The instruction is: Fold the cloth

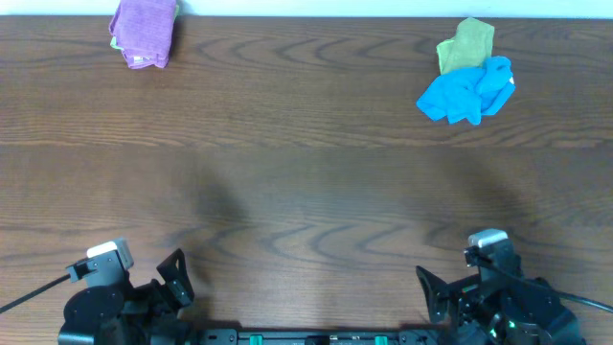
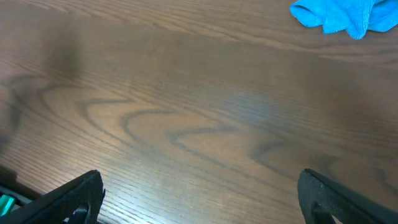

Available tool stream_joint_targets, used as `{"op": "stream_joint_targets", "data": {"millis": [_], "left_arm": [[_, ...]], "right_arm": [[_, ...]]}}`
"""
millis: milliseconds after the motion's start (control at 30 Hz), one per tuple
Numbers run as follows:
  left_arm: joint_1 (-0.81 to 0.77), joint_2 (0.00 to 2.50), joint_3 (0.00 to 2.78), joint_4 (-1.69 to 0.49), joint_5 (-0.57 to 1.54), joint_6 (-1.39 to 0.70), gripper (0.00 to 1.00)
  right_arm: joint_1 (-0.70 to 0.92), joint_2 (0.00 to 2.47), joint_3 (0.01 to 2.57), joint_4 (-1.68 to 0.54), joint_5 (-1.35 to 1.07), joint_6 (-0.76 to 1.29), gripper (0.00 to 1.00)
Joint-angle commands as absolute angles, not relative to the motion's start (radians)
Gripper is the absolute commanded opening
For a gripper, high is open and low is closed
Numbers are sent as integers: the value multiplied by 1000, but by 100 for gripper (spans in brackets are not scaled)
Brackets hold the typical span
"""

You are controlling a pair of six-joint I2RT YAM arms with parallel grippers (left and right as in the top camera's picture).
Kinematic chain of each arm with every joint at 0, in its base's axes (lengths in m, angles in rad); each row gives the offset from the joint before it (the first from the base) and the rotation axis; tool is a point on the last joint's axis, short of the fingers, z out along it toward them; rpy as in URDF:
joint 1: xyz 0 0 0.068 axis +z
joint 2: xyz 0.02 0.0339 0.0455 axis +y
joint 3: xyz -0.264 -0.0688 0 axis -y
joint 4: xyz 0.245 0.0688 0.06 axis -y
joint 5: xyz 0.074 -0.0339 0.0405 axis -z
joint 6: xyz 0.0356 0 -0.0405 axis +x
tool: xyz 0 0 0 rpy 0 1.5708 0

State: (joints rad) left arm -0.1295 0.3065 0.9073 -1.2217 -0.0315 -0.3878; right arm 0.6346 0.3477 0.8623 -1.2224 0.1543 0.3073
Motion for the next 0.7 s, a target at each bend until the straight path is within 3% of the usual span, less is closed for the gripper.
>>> {"op": "stream_joint_targets", "data": {"millis": [0, 433, 667], "left_arm": [[-133, 307, 908, -1209, -88, -373, 95], [-89, 305, 602, -635, -154, -222, 95], [-23, 243, 518, -577, -130, -185, 95]], "right_arm": [[643, 342, 863, -1224, 157, 321, 99], [643, 342, 863, -1224, 157, 321, 99], [643, 342, 863, -1224, 157, 321, 99]]}}
